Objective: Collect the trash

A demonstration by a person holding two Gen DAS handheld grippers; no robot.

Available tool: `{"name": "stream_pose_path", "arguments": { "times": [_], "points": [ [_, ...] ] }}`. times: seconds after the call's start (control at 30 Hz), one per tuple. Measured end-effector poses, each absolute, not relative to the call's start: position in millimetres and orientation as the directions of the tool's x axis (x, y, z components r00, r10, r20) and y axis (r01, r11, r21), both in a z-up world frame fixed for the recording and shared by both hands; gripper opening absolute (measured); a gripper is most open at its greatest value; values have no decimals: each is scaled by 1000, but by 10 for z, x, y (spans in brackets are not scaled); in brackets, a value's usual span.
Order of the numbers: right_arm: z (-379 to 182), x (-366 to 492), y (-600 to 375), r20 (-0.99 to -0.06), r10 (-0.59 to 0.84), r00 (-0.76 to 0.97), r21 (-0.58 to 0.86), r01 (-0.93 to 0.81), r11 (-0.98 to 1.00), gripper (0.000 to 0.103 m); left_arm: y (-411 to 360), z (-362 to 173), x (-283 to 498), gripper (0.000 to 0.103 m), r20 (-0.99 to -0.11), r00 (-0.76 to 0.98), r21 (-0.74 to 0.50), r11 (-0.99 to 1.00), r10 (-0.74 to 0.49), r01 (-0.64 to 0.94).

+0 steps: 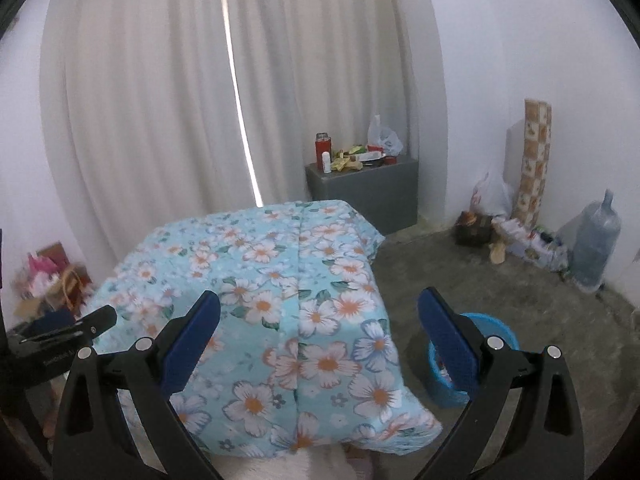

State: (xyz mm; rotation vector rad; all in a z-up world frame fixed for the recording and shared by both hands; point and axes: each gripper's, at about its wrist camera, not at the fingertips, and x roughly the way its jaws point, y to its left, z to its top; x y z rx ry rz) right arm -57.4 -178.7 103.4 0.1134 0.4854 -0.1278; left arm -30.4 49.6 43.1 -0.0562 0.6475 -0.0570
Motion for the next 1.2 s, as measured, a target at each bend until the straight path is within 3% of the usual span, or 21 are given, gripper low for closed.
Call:
{"name": "stream_pose_path", "arguments": {
  "times": [0.4, 0.73, 1.2],
  "points": [
    [697, -621, -1578, -606, -168, 778, -65, 162, 985, 96, 490, -16, -479, 94, -720, 693, -67, 997, -25, -34],
    [300, -538, -1629, -749, -215, 627, -161, 144, 976, 96, 456, -108, -419, 94, -755, 656, -43, 997, 15, -72],
    [152, -527, -1755, -777, -253, 577, -204, 150, 968, 96, 234, -221, -400, 94, -785, 619, -6, 999, 17, -35]
  ]
}}
